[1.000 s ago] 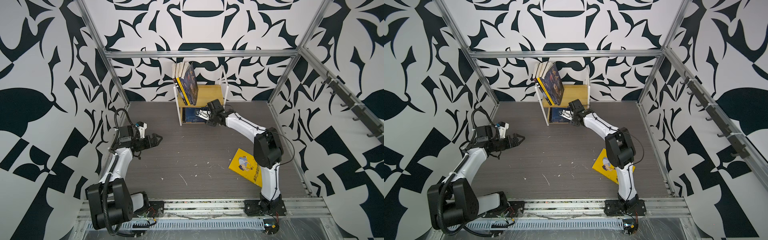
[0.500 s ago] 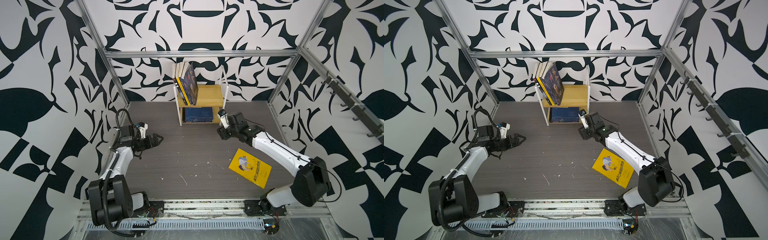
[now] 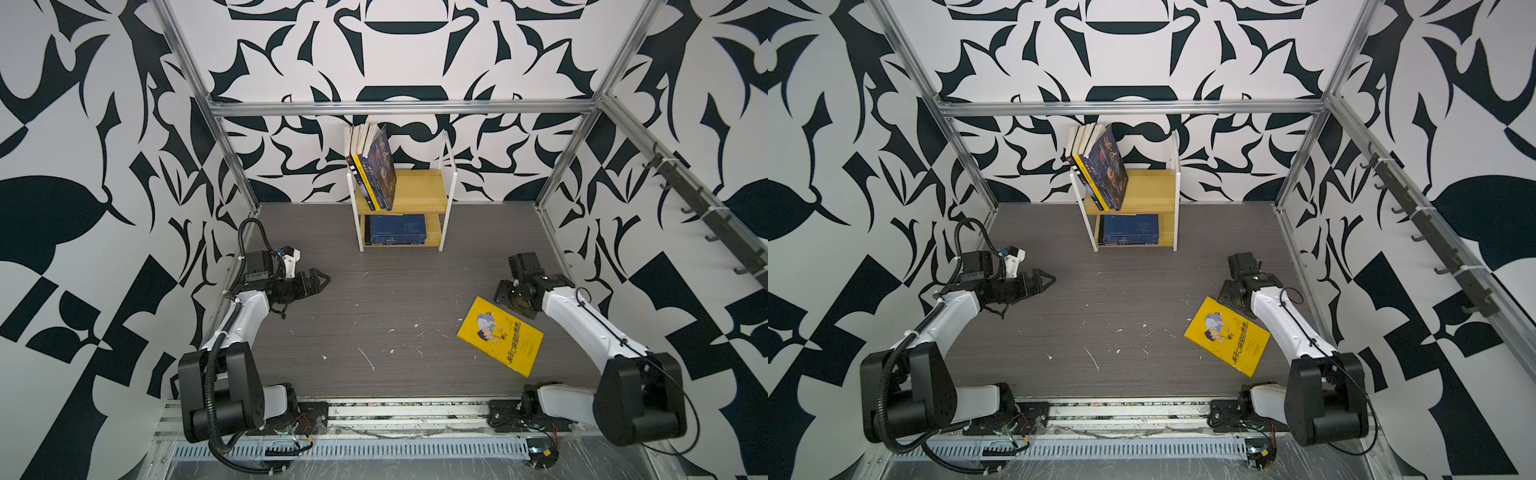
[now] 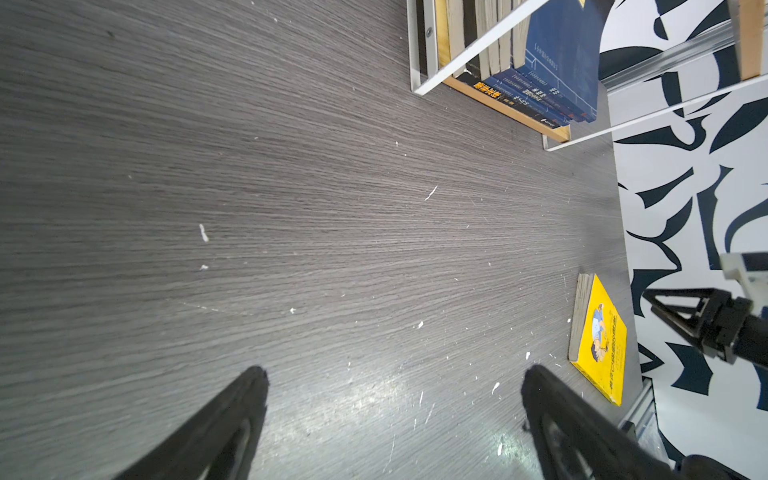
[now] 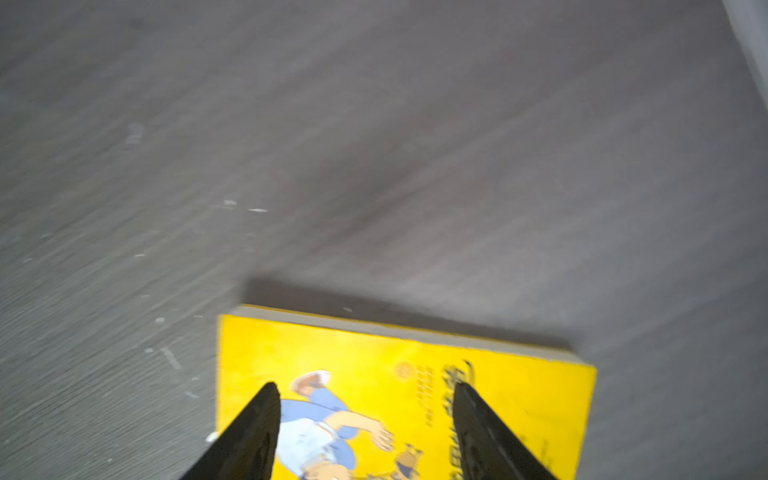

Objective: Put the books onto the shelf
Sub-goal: 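Open the right gripper and move it back toward the yellow paperback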

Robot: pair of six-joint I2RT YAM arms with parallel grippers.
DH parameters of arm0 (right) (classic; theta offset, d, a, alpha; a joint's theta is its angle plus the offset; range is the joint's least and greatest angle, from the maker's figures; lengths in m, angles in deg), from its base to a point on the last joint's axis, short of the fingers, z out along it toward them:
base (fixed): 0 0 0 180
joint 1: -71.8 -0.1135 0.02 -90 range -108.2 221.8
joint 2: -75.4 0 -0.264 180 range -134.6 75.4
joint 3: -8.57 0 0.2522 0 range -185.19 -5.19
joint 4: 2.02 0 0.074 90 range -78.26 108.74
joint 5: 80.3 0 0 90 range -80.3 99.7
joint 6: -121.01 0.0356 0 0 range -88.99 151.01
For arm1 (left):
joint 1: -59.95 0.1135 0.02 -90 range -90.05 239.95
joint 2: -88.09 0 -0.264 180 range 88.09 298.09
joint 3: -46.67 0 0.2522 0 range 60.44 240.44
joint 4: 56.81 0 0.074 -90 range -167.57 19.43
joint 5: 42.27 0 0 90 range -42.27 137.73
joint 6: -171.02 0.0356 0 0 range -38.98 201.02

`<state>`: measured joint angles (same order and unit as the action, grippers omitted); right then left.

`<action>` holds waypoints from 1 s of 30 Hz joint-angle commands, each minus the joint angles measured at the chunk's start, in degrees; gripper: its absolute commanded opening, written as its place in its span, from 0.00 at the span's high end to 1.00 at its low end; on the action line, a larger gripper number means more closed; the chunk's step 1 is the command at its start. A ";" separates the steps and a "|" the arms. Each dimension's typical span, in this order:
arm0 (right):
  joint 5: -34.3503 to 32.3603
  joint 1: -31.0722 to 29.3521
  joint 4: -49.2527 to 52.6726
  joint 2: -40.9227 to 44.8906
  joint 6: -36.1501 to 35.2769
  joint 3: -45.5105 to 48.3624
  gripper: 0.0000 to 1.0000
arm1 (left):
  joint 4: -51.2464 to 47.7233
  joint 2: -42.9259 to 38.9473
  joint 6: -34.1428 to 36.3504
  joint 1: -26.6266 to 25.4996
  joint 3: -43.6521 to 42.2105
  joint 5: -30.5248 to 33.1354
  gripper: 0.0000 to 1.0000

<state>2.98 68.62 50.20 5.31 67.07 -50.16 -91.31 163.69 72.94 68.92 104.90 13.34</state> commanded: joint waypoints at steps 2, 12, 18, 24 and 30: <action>2.24 5.65 3.00 7.22 7.20 4.12 0.23 | -1.53 0.82 0.61 -0.01 2.45 0.11 0.00; 2.51 19.50 9.20 13.04 16.10 12.56 0.16 | -1.78 2.09 0.93 -0.09 2.84 0.17 0.00; 8.68 21.04 3.57 10.86 13.02 16.32 0.17 | -2.12 2.03 1.29 -0.07 2.82 0.47 0.00; 13.61 21.06 0.46 9.53 9.33 17.01 0.19 | -1.97 2.80 1.00 -0.09 3.28 0.34 0.01; 17.80 20.79 -3.15 8.94 7.13 16.91 0.27 | -1.49 3.77 -0.05 -0.48 3.78 -0.27 0.01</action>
<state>17.56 89.56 49.81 14.64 76.25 -33.07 -92.51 166.64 73.31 68.85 106.83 13.84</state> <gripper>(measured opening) 0.737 0.994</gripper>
